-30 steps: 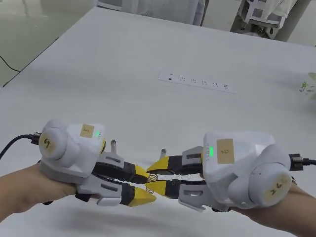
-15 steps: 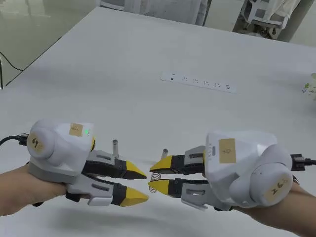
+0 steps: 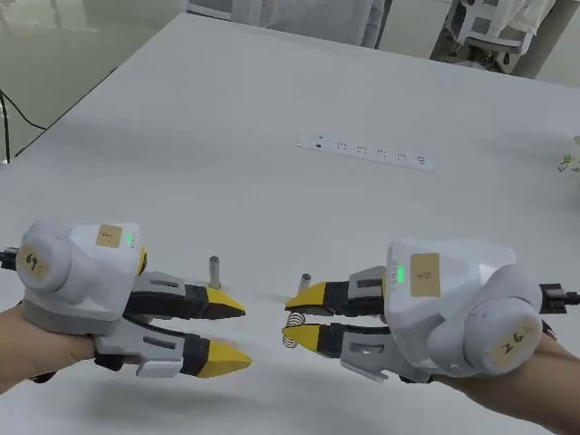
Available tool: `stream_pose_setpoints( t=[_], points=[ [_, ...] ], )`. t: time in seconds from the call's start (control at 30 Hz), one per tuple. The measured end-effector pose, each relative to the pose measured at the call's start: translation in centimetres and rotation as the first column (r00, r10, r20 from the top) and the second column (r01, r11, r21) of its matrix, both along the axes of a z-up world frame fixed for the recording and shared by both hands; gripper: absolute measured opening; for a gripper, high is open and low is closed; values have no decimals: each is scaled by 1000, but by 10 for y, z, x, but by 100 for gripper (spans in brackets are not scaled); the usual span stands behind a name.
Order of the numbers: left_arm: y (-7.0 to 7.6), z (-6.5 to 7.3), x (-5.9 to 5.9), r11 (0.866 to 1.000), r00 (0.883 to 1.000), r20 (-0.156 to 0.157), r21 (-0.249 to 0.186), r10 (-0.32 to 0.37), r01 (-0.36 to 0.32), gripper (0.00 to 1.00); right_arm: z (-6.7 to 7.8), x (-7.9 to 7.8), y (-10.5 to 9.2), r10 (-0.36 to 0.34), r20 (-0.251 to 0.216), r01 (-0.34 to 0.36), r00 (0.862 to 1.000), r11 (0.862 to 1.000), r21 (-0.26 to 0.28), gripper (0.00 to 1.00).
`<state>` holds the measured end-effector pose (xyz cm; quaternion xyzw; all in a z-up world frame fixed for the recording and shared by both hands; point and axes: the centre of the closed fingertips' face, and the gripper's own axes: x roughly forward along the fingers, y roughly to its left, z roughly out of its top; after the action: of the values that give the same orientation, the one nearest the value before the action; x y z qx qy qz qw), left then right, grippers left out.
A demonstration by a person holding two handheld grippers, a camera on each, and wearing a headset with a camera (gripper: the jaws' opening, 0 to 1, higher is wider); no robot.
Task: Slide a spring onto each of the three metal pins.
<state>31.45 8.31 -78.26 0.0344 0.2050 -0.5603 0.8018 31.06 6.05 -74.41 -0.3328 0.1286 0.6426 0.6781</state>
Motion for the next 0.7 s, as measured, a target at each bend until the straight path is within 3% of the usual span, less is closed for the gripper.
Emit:
stream_pose_setpoints(
  t=[0.3, 0.7],
  points=[
    [15, 0, 2, 999, 999, -5, -3, 52, -52, 35, -2, 4, -1, -14, 5, 14, 1000, 1000, -4, 7],
    [34, -1, 6, 991, 991, -1, -8, 133, -133, 53, -4, 10, -6, -35, 7, 35, 999, 999, -5, 7]
  ],
)
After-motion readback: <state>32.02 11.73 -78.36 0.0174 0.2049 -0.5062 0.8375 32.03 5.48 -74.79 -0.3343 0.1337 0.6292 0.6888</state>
